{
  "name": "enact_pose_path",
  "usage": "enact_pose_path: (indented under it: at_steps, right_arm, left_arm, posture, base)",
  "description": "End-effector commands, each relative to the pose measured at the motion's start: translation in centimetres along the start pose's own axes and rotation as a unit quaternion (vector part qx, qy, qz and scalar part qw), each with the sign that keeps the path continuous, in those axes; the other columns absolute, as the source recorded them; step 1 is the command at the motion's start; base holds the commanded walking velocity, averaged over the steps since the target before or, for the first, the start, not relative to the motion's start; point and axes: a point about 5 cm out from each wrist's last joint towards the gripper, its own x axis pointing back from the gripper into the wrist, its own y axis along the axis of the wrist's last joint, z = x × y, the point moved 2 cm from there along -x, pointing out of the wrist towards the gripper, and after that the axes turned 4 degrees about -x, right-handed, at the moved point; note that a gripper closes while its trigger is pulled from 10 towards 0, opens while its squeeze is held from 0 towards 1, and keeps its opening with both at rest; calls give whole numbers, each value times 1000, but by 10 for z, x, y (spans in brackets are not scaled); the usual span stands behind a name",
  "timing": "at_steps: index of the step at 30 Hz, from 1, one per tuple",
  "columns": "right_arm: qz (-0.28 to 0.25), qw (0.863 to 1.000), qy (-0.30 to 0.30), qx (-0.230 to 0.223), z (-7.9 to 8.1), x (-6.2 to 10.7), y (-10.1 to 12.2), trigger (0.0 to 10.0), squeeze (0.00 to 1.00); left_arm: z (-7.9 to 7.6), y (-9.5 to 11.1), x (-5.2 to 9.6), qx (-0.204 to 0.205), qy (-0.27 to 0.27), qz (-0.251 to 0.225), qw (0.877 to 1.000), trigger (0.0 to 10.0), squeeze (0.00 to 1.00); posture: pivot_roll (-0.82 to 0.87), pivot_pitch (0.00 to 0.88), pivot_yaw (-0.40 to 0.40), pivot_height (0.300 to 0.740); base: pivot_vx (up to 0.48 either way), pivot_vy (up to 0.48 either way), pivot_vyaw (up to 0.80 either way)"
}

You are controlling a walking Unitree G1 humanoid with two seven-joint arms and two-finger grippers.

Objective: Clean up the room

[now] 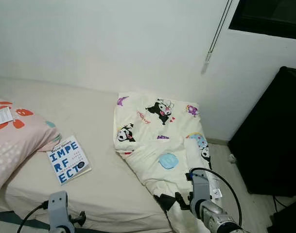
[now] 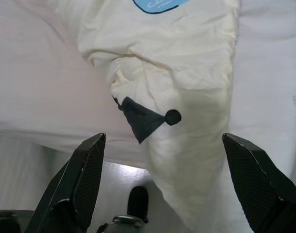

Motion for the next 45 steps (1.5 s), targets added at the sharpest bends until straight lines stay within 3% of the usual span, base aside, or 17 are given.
enact_pose_path:
  at_steps: [1,4,5,6,11,12,14,15,24,25,26,34,45]
  right_arm:
    - [-17,1000,0,-12,-2,0,7,10000,1000]
    - [-24,999,-15,-22,-6,0,13,10000,1000]
    - [-25,999,-20,-26,-7,0,16,10000,918]
    - [-25,999,-22,-29,-8,0,18,10000,0]
    - [-31,999,-19,-36,-8,-1,22,10000,0]
    - [-32,999,-19,-35,-8,-1,23,10000,0]
    - [-33,999,-18,-35,-8,-1,23,10000,0]
    - [-32,999,-18,-29,-8,-1,23,10000,0]
    - [-33,999,-17,-24,-8,-1,24,10000,0]
    - [-34,999,-18,-30,-8,-1,24,10000,0]
    - [-37,999,-17,-33,-8,-1,25,10000,0]
    - [-49,997,-18,-51,-9,-1,34,10000,0]
    - [-106,991,-30,-73,-22,2,75,10000,0]
  left_arm:
    - [-4,1,-1,10,-3,-4,1000,10000,0]
    - [-6,8,-3,12,-6,-15,1000,10000,0]
    - [-7,12,-4,13,-8,-21,1000,10000,0]
    - [-8,16,-4,14,-9,-28,999,10000,0]
    - [-9,25,-6,25,-11,-44,999,10000,0]
    - [-10,25,-6,25,-13,-45,999,10000,380]
    - [-12,26,-7,25,-15,-46,999,10000,380]
    - [-13,26,-7,28,-16,-48,998,10000,1000]
    - [-19,25,-7,32,-18,-45,998,10000,1000]
    - [-17,25,-7,32,-15,-44,998,10000,298]
    - [-16,26,-8,34,-15,-46,998,10000,0]
    - [-14,29,-8,35,-14,-51,998,10000,0]
    - [-22,65,-12,38,-31,-110,993,10000,0]
  posture:
    - [-19,3,-96,712]
    - [-23,6,-95,712]
    - [-25,7,-94,712]
    - [-26,12,-94,712]
    - [-33,14,-92,712]
    - [-38,12,-95,712]
    - [-41,9,-99,712]
    - [-49,8,-106,712]
    - [-92,25,-103,712]
    - [-90,22,-94,712]
    - [-87,23,-93,712]
    - [-97,34,-95,712]
    - [-72,45,-86,677]
  base:
    - [0,0,0]
    - [0,0,0]
    - [0,0,0]
    - [0,0,0]
    - [0,0,0]
    - [0,0,0]
    - [0,0,0]
    - [0,0,0]
    - [0,0,0]
    - [0,0,0]
    - [0,0,0]
    - [0,0,0]
    - [0,0,0]
